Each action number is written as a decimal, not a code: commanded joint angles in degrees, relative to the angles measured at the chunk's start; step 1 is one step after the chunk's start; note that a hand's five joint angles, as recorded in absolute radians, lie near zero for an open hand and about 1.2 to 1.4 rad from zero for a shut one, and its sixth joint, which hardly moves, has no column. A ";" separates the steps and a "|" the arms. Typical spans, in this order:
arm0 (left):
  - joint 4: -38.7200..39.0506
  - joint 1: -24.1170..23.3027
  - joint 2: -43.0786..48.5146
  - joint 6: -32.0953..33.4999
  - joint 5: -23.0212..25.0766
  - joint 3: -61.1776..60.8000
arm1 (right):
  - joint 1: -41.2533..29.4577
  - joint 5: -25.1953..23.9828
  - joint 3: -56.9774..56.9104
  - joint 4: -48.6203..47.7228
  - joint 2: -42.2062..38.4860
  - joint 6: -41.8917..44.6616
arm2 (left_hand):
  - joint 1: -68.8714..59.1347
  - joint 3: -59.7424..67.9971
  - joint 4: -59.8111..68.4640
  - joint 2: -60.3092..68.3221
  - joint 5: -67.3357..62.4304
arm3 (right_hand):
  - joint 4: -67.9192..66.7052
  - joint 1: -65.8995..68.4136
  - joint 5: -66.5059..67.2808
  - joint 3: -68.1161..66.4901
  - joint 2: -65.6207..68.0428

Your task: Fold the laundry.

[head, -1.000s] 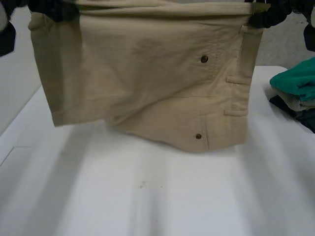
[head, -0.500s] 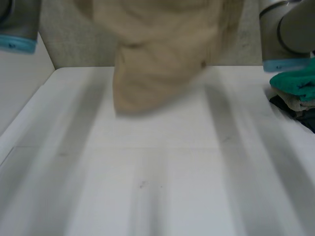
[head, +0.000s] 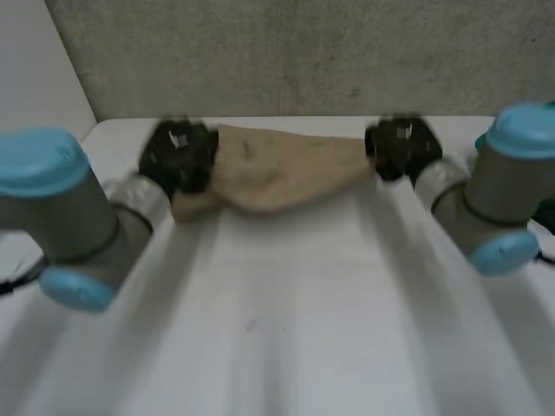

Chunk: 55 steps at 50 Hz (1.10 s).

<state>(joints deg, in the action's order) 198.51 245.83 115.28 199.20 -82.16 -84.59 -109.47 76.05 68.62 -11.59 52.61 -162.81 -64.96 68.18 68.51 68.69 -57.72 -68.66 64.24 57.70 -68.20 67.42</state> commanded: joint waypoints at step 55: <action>-32.47 -2.55 25.96 32.39 10.44 34.66 | 4.09 -0.55 33.69 31.63 22.71 30.98 | 35.92 -39.14 -39.47 -39.66 38.68 | -11.34 15.76 12.30 -11.80 12.58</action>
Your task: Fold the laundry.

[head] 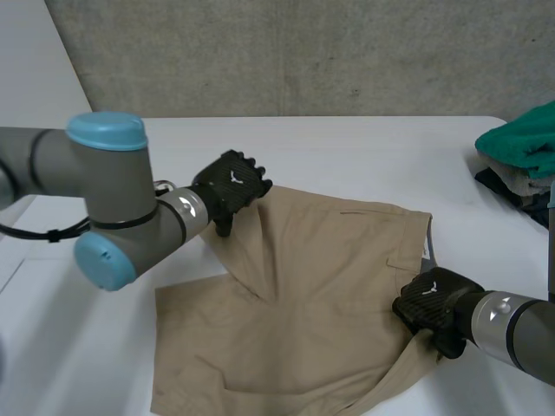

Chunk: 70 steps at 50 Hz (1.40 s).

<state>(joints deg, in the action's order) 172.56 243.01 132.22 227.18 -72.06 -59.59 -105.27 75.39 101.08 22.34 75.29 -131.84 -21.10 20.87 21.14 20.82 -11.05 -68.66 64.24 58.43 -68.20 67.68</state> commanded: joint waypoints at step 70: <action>-8.48 -2.54 -19.02 -23.10 -17.41 -35.42 | 0.41 4.85 -3.88 -11.79 0.64 -19.95 | -58.78 59.00 58.73 59.05 -58.82 | -11.34 15.76 11.57 -11.80 12.32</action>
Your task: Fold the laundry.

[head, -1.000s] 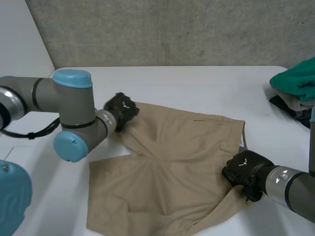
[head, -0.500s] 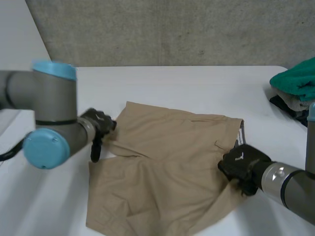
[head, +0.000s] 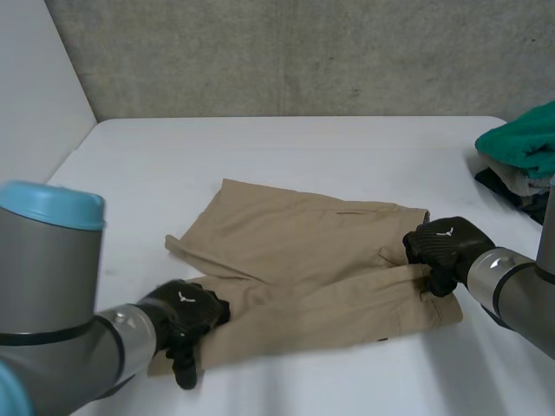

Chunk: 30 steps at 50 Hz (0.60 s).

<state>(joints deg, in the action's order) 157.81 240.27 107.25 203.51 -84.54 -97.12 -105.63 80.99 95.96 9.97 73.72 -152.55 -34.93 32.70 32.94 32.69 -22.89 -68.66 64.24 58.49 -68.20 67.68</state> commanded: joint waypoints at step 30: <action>0.91 -1.56 10.95 8.31 -5.02 28.02 | 1.13 -0.84 -5.42 -0.38 -1.99 15.45 | -45.07 47.30 47.06 47.31 -47.11 | -11.34 15.76 11.51 -11.80 12.32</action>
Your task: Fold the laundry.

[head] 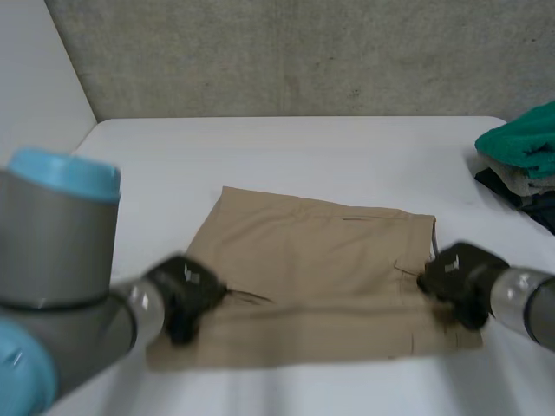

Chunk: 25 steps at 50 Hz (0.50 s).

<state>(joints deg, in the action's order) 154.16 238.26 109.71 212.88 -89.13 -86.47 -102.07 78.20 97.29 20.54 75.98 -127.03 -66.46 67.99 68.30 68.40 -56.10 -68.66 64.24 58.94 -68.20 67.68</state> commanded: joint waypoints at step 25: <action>8.61 -2.01 37.00 -2.29 -6.06 60.11 | -5.33 15.76 -33.58 -19.07 -27.82 -19.99 | 56.46 -57.99 -58.30 -58.40 56.10 | 58.66 -54.24 -58.94 58.20 -57.68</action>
<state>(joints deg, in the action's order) 161.27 237.20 151.29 211.97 -94.23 -22.12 -107.54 93.04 65.24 -10.42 45.35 -141.55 -10.83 12.45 11.92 12.48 -2.93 -12.71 12.78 2.79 -12.17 12.12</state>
